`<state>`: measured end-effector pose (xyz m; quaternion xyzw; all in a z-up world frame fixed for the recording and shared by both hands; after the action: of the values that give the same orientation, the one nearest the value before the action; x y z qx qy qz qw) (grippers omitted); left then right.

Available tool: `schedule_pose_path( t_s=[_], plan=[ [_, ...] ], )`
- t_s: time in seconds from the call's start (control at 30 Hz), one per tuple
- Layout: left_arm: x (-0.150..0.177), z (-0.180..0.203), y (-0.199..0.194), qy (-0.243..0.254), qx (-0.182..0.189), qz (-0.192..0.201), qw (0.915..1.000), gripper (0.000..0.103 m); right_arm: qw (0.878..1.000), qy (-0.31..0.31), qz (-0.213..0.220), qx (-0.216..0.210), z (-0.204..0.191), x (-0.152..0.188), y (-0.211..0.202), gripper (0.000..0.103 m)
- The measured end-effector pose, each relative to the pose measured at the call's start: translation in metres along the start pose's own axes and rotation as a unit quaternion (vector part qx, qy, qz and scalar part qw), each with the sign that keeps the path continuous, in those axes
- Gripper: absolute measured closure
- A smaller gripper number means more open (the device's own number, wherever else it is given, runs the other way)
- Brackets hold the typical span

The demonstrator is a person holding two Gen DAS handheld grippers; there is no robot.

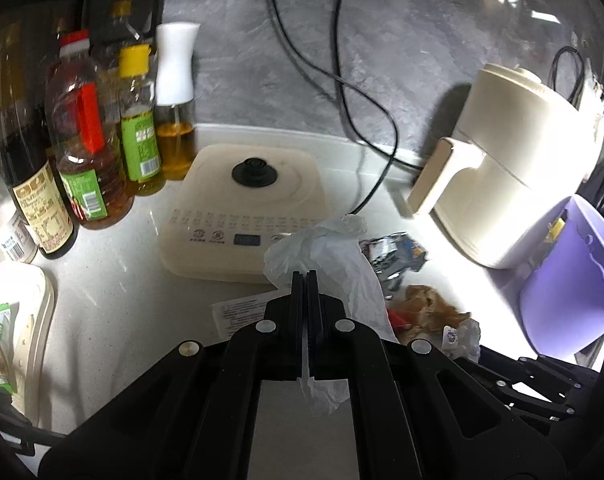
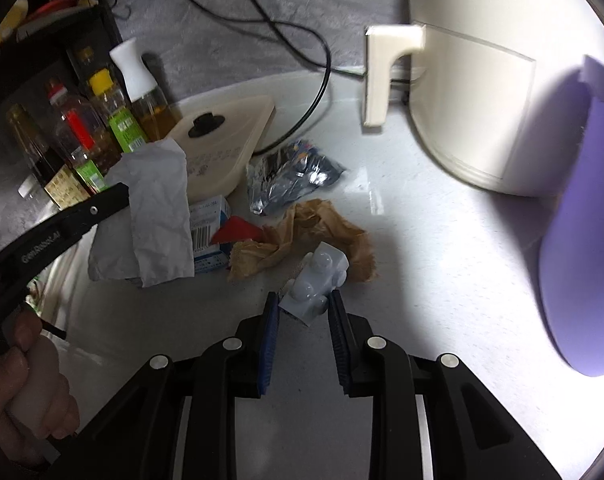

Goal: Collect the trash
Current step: 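Carry the white bag and white piece over the lavender bucket with both tools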

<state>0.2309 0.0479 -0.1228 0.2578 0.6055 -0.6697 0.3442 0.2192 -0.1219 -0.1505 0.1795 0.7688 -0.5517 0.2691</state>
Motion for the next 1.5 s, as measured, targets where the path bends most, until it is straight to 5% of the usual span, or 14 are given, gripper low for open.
schedule_pose_path(
  t_s=[0.87,1.5],
  plan=[
    [-0.03,0.117,-0.102,0.083,0.043,0.085,0.992,0.1,0.985,0.036,0.171,0.004,0.052,-0.016,-0.168,0.078],
    [-0.039,0.2,-0.119,0.125,0.1,0.11,0.9809,0.1,0.972,0.087,0.212,0.052,0.117,-0.011,-0.217,0.078]
  ],
)
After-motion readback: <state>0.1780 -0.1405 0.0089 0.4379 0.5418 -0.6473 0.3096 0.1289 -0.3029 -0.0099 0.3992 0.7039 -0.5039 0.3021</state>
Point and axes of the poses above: each gripper's, at about its wrist camera, not at the fingertips, and y roughly the way its jaws point, z to its right, x to its underside, the point moved 4 cm from there along y, roughly the way its jaws point, and after that the axes turned 4 degrees about -x, right-handed, at the moved point
